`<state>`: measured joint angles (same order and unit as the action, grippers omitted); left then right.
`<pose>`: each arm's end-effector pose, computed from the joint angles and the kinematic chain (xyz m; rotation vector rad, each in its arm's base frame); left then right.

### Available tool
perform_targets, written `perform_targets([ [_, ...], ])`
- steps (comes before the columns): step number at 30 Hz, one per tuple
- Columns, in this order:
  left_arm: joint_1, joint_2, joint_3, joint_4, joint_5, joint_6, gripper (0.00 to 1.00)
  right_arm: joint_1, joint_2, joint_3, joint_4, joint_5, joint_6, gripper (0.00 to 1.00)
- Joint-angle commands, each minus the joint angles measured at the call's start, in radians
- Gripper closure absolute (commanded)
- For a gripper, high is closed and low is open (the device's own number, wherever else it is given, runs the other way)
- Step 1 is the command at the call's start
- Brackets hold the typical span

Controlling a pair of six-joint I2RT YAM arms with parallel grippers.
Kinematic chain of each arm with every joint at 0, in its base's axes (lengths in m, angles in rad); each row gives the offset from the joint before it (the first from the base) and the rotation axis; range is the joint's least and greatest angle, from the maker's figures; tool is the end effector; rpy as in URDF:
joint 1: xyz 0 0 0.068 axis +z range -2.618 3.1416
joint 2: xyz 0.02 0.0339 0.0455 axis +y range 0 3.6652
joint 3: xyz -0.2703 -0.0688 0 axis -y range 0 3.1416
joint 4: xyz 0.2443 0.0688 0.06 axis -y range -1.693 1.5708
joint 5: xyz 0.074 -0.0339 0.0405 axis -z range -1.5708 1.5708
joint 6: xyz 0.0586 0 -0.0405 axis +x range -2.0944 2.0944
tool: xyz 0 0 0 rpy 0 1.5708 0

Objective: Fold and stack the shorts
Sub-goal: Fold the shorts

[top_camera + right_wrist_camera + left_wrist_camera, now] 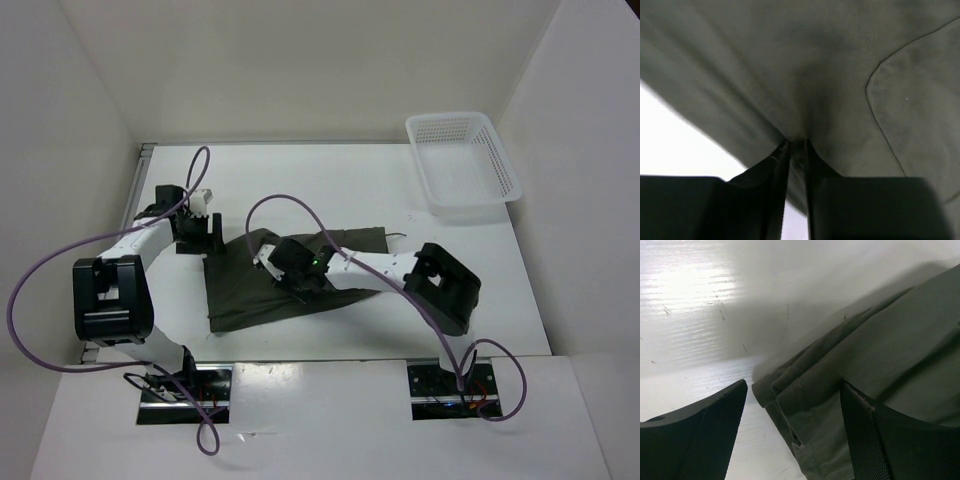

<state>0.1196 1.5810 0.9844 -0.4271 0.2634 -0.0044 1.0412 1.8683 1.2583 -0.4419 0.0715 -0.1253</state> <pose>0.3260 0.0238 0.1846 -0.0638 2.5671 -0.2979 0.2055 0.3427 0.1661 -1.4311 2.2143 0.2248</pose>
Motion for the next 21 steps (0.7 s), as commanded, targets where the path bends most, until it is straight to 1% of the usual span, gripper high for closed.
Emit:
perform_targets([
  [1, -0.001, -0.032, -0.018, 0.03, 0.034, 0.004, 0.18, 0.016, 0.069, 0.012, 0.032, 0.125, 0.041, 0.81],
  [3, -0.001, -0.041, -0.018, 0.03, 0.025, 0.004, 0.18, 0.025, 0.08, 0.012, 0.032, 0.163, 0.041, 0.81],
  [4, -0.001, -0.05, -0.018, 0.03, 0.025, 0.004, 0.17, 0.025, 0.08, 0.012, 0.032, 0.177, 0.041, 0.83],
  [7, -0.001, -0.059, -0.027, 0.021, 0.025, 0.004, 0.17, 0.025, 0.08, 0.021, 0.032, 0.186, 0.05, 0.83],
  [9, -0.001, -0.059, -0.027, 0.021, 0.025, 0.004, 0.17, 0.034, 0.08, 0.021, 0.032, 0.195, 0.05, 0.9],
  [11, -0.001, -0.059, -0.027, 0.021, 0.016, 0.004, 0.17, 0.034, 0.08, 0.021, 0.032, 0.195, 0.05, 1.0],
  [13, -0.001, -0.069, -0.027, 0.021, 0.005, 0.004, 0.17, 0.034, 0.071, 0.021, 0.023, 0.185, 0.04, 1.0],
  [16, -0.001, -0.069, -0.027, 0.021, -0.021, 0.004, 0.17, 0.034, 0.002, 0.021, -0.001, 0.172, 0.029, 1.0],
  [17, -0.001, -0.069, -0.027, 0.021, -0.021, 0.004, 0.14, 0.045, -0.055, 0.021, -0.01, 0.172, 0.017, 1.0],
  [19, -0.001, -0.078, -0.027, 0.021, -0.042, 0.004, 0.14, 0.054, -0.121, -0.008, -0.029, 0.159, -0.002, 1.0],
  [20, -0.001, -0.078, -0.027, 0.021, -0.043, 0.004, 0.14, 0.078, -0.154, -0.031, -0.049, 0.149, -0.023, 1.0],
  [21, -0.001, -0.078, -0.027, 0.021, -0.043, 0.004, 0.14, 0.079, -0.213, -0.042, -0.063, 0.119, -0.023, 1.0],
])
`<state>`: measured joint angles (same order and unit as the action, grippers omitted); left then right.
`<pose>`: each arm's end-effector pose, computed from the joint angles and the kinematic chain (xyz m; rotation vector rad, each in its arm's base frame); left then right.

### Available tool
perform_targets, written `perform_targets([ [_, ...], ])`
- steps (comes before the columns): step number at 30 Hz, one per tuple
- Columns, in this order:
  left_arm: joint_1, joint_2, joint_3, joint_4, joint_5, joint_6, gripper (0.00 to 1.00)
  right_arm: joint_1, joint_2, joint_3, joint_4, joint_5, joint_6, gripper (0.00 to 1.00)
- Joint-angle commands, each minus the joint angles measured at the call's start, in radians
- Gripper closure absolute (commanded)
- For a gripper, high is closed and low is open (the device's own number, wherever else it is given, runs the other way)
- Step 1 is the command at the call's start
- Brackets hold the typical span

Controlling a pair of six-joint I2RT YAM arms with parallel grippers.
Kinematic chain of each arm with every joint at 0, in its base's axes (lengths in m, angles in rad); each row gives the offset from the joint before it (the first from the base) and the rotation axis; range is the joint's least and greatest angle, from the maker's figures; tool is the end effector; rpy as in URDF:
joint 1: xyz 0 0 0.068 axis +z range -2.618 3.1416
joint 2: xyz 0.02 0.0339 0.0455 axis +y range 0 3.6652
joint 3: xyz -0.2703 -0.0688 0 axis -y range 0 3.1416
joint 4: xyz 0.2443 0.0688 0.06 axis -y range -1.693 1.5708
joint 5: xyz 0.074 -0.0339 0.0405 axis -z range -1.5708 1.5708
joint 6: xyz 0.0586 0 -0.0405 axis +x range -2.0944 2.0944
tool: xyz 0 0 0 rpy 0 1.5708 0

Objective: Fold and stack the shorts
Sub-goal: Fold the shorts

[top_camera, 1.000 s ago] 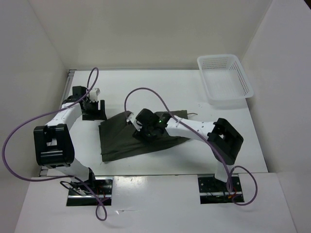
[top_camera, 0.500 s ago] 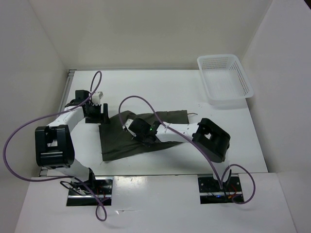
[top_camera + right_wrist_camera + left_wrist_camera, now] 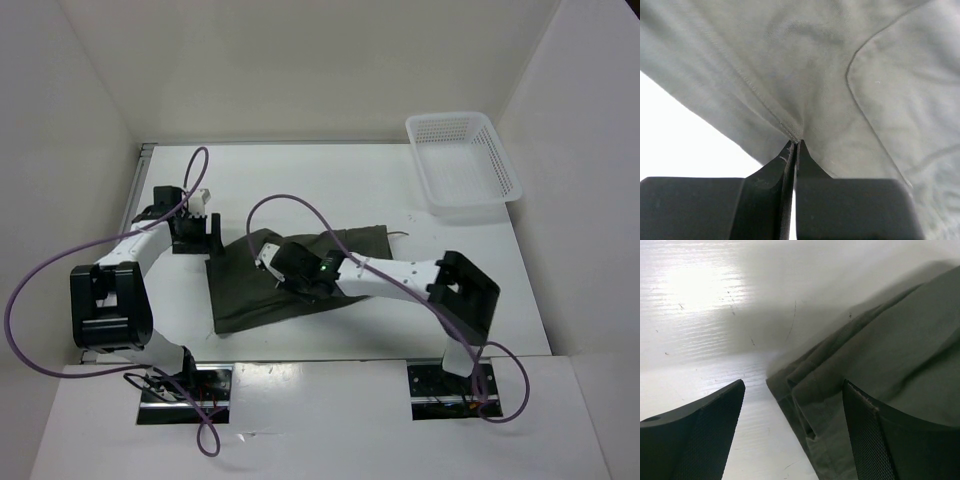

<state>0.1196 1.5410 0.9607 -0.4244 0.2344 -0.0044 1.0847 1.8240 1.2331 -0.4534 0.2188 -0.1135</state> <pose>0.3188 0.0246 0.1894 -0.0709 2.5531 -0.2573 0.1934 0.3388 0.1755 -1.3897 2.1704 0.0738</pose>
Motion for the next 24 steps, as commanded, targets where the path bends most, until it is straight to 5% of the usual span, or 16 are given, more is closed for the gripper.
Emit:
perform_targets([
  [1, -0.001, -0.038, -0.004, 0.018, -0.014, 0.004, 0.14, 0.044, -0.195, -0.027, -0.065, -0.056, -0.044, 1.0],
  [8, -0.001, -0.038, 0.006, 0.018, 0.028, 0.004, 0.14, 0.058, -0.255, -0.158, -0.133, -0.239, -0.035, 0.97],
  [17, -0.032, -0.038, -0.004, -0.057, 0.028, 0.004, 0.14, 0.058, -0.199, -0.189, -0.11, -0.133, 0.004, 0.5],
  [21, -0.047, -0.038, -0.016, -0.19, 0.152, 0.004, 0.16, -0.001, -0.389, -0.188, -0.068, -0.102, 0.106, 0.43],
  [24, -0.115, -0.038, -0.072, -0.176, 0.06, 0.004, 0.16, -0.162, -0.61, -0.253, 0.065, -0.171, 0.237, 0.35],
])
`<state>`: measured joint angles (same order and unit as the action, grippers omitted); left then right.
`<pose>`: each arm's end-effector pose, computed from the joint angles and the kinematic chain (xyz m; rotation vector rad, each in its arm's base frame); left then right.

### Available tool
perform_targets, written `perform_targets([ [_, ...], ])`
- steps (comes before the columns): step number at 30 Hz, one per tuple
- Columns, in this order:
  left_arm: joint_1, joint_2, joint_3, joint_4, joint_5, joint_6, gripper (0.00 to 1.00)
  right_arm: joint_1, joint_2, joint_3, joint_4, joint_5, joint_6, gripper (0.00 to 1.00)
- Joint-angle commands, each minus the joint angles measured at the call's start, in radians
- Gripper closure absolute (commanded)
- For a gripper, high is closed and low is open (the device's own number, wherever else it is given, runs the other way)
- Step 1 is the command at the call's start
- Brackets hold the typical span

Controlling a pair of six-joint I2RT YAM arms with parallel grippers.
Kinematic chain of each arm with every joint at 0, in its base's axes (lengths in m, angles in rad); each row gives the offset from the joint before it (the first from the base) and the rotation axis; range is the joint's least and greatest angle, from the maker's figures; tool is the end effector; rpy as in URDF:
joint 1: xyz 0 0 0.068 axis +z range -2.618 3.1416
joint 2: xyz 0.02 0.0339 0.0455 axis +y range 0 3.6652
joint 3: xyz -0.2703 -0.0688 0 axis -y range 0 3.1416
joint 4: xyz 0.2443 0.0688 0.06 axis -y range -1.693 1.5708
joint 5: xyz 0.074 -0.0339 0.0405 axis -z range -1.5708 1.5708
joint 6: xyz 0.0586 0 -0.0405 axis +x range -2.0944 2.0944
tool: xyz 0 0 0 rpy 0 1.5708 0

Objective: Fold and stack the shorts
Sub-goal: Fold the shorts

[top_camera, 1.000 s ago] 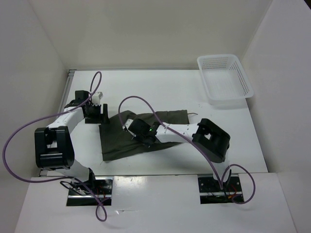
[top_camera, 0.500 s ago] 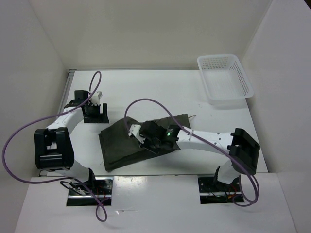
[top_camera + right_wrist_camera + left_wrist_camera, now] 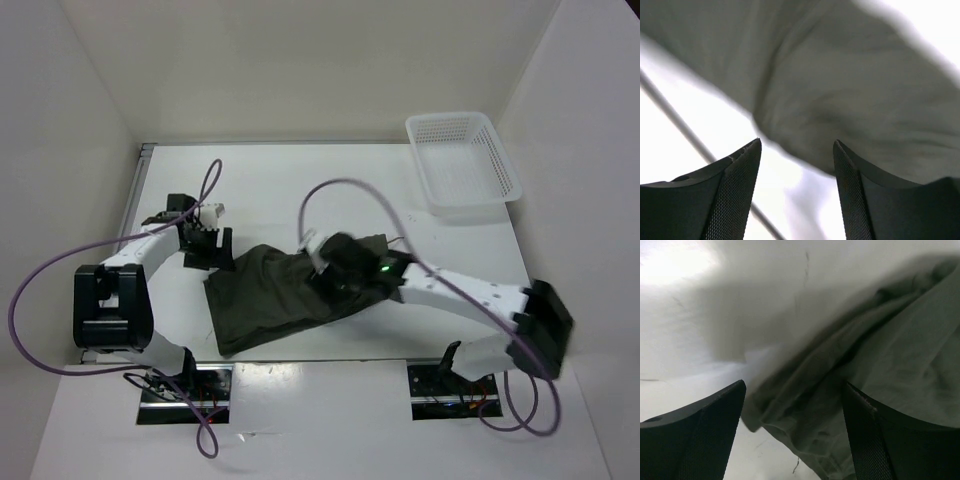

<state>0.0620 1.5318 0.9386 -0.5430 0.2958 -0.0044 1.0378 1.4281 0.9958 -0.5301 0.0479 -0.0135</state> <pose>0.3008 0.0016 0.1788 -0.0008 2.6765 -0.3814 0.1570 0.2606 0.2244 -1.2716 2.2306 0.3414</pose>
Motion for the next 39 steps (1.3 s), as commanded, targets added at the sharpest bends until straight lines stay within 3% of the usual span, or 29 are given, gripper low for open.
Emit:
perform_targets([
  [1, -0.068, -0.029, -0.067, -0.04, -0.08, 0.004, 0.16, -0.158, -0.256, -0.063, 0.212, 0.0, 0.202, 0.35],
  [2, -0.068, -0.019, -0.083, -0.026, -0.113, 0.004, 0.16, -0.233, -0.3, -0.078, 0.235, 0.0, 0.228, 0.36],
  [4, -0.082, -0.019, -0.101, -0.003, -0.179, 0.004, 0.16, -0.289, -0.288, -0.089, 0.249, 0.043, 0.257, 0.49],
  [6, -0.096, -0.009, -0.101, 0.021, -0.219, 0.004, 0.19, -0.331, -0.213, -0.089, 0.259, 0.076, 0.257, 0.6],
  [9, -0.119, 0.004, -0.11, 0.034, -0.29, 0.004, 0.26, -0.341, -0.051, -0.054, 0.259, 0.087, 0.267, 0.67],
  [13, -0.129, 0.013, -0.11, 0.044, -0.334, 0.004, 0.41, -0.341, 0.179, 0.038, 0.211, 0.087, 0.296, 0.86],
  [17, -0.129, 0.022, -0.132, 0.084, -0.395, 0.004, 0.65, -0.363, 0.337, 0.076, 0.179, 0.102, 0.366, 1.0],
  [18, -0.129, 0.022, -0.132, 0.1, -0.408, 0.004, 0.76, -0.373, 0.354, 0.076, 0.179, 0.102, 0.383, 1.0],
  [20, -0.129, 0.036, -0.132, 0.164, -0.437, 0.004, 0.85, -0.4, 0.39, 0.096, 0.19, 0.115, 0.421, 1.0],
  [25, -0.129, 0.132, 0.012, 0.287, -0.53, 0.004, 0.9, -0.478, 0.462, 0.204, 0.213, 0.197, 0.524, 1.0],
  [31, -0.129, 0.229, 0.202, 0.383, -0.593, 0.004, 0.77, -0.541, 0.566, 0.386, 0.245, 0.207, 0.528, 1.0],
  [32, -0.129, 0.229, 0.228, 0.383, -0.593, 0.004, 0.7, -0.541, 0.578, 0.426, 0.245, 0.207, 0.515, 1.0],
  [33, -0.129, 0.244, 0.239, 0.383, -0.593, 0.004, 0.5, -0.541, 0.578, 0.444, 0.245, 0.195, 0.505, 1.0],
  [34, -0.129, 0.254, 0.249, 0.393, -0.621, 0.004, 0.38, -0.541, 0.578, 0.458, 0.254, 0.181, 0.479, 1.0],
  [37, -0.129, 0.254, 0.282, 0.425, -0.702, 0.004, 0.18, -0.55, 0.542, 0.48, 0.269, 0.159, 0.458, 0.92],
  [39, -0.107, 0.223, 0.318, 0.375, -0.711, 0.004, 0.14, -0.559, 0.464, 0.443, 0.289, 0.127, 0.448, 0.82],
])
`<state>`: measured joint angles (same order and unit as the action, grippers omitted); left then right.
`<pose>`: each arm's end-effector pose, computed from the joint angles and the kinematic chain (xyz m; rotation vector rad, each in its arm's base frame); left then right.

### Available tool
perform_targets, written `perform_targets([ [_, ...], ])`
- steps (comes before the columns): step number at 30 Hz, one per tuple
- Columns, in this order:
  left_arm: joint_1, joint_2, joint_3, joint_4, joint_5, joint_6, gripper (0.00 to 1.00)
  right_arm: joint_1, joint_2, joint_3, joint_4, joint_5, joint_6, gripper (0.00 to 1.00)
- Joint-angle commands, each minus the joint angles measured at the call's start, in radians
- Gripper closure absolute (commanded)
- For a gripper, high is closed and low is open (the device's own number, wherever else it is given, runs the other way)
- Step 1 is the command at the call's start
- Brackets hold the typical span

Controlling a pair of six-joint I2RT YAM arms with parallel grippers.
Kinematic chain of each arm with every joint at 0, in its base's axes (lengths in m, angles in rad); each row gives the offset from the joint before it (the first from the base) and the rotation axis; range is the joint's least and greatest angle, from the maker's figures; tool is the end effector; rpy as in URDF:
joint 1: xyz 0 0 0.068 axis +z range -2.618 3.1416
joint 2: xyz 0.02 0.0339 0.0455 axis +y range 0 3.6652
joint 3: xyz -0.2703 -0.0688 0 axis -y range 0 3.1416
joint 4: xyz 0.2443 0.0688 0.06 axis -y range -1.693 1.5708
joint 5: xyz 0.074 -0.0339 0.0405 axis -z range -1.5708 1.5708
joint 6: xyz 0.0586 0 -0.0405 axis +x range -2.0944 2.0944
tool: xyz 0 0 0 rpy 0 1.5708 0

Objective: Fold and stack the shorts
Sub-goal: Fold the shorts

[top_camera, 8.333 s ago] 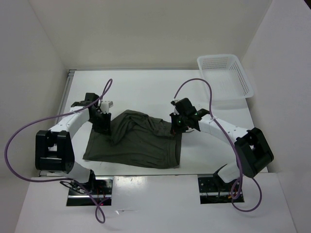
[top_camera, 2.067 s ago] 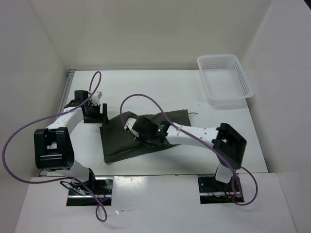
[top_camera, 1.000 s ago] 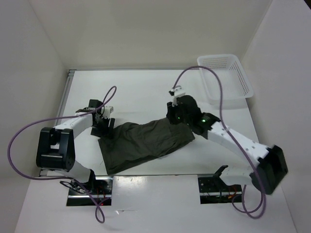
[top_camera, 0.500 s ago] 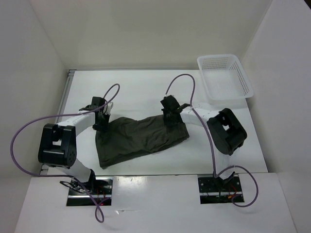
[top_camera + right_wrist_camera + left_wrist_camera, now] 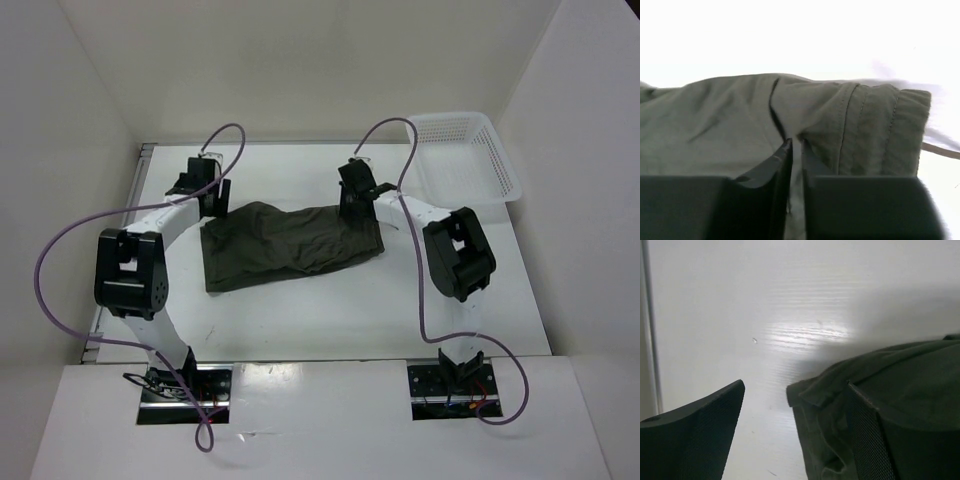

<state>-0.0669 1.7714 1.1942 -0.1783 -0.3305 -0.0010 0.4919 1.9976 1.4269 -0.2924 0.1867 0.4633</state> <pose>0.4059 -0.0081 0.2066 -0.0896 2.2993 0.3489 0.4066 0.2055 0.1781 0.0491 2.4242 0.2100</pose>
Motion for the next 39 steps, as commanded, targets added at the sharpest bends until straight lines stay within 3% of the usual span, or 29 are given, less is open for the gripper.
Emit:
perform_targets([
  [1, 0.045, -0.03, 0.111, -0.03, -0.058, 0.001, 0.14, -0.013, -0.135, -0.006, 0.061, -0.012, -0.038, 0.78],
  [4, 0.065, -0.117, 0.145, -0.24, 0.069, 0.001, 0.15, -0.013, -0.233, -0.075, 0.047, -0.024, -0.048, 0.65],
  [6, 0.065, -0.208, 0.076, -0.372, 0.186, 0.001, 0.16, -0.013, -0.27, -0.109, -0.011, -0.024, -0.048, 0.59],
  [7, 0.035, -0.237, 0.033, -0.406, 0.205, 0.001, 0.16, -0.013, -0.27, -0.132, -0.033, -0.033, -0.048, 0.52],
  [13, 0.015, -0.472, -0.301, -0.484, 0.283, 0.001, 0.19, -0.023, -0.345, -0.241, -0.09, -0.078, -0.038, 0.42],
  [17, 0.004, -0.492, -0.324, -0.484, 0.294, 0.001, 0.19, -0.035, -0.355, -0.263, -0.079, -0.078, -0.002, 0.42],
  [26, 0.019, -0.359, -0.337, -0.366, 0.384, 0.001, 0.19, -0.044, -0.336, -0.322, -0.047, -0.078, 0.04, 0.48],
  [30, 0.116, -0.337, -0.309, -0.317, 0.524, 0.001, 0.31, -0.044, -0.358, -0.351, -0.024, -0.069, 0.049, 0.54],
  [31, 0.13, -0.328, -0.3, -0.303, 0.501, 0.001, 0.33, -0.053, -0.37, -0.352, -0.024, -0.069, 0.058, 0.54],
  [39, 0.164, -0.296, -0.266, -0.332, 0.64, 0.001, 0.4, -0.062, -0.405, -0.391, 0.007, -0.058, 0.058, 0.61],
])
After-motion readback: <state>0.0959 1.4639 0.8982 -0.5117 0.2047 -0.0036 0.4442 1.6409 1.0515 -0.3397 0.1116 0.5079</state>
